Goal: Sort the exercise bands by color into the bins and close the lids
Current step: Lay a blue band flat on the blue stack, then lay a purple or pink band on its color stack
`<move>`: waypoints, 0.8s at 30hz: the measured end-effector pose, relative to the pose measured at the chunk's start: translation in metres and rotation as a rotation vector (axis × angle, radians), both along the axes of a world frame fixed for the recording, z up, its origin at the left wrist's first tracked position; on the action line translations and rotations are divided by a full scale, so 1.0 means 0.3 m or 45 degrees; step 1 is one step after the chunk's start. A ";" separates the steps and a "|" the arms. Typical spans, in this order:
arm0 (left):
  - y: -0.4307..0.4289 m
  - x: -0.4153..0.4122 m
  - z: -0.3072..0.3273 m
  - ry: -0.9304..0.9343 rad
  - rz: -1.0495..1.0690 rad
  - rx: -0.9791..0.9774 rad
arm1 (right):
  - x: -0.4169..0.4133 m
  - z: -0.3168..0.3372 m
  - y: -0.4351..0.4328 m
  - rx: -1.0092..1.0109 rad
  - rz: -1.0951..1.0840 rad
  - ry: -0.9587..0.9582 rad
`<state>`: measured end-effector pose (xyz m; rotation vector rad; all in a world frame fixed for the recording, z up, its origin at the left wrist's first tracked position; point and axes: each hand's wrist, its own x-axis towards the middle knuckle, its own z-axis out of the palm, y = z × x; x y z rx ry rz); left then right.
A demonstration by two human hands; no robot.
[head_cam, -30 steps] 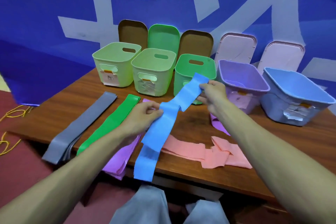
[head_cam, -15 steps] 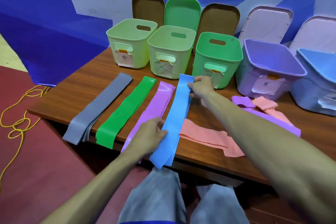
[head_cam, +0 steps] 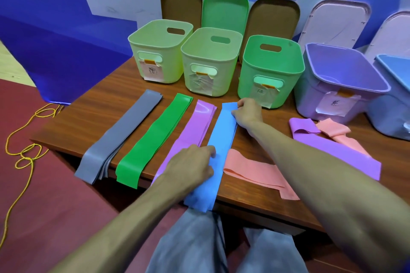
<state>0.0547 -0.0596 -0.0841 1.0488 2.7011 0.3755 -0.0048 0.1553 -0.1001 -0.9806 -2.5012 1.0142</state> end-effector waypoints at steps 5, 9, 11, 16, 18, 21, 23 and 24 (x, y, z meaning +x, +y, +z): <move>0.028 -0.008 0.025 0.182 -0.080 -0.129 | 0.036 0.012 0.009 0.110 0.103 -0.055; 0.056 -0.016 0.030 0.239 -0.102 -0.160 | 0.151 0.056 0.040 0.147 0.309 -0.116; 0.077 -0.020 0.035 0.306 -0.093 -0.155 | 0.236 0.090 0.057 0.133 0.447 -0.190; 0.139 0.013 0.053 0.280 -0.142 0.094 | 0.442 0.167 0.100 0.119 0.676 -0.415; 0.157 0.031 0.049 0.218 -0.207 0.112 | 0.504 0.172 0.109 0.151 0.724 -0.514; 0.169 0.049 0.045 0.237 -0.308 0.040 | 0.556 0.148 0.110 0.229 0.784 -0.616; 0.173 0.060 0.047 0.291 -0.336 0.059 | 0.569 0.134 0.107 0.290 0.799 -0.610; 0.176 0.065 0.050 0.319 -0.342 0.088 | 0.571 0.132 0.104 0.314 0.802 -0.600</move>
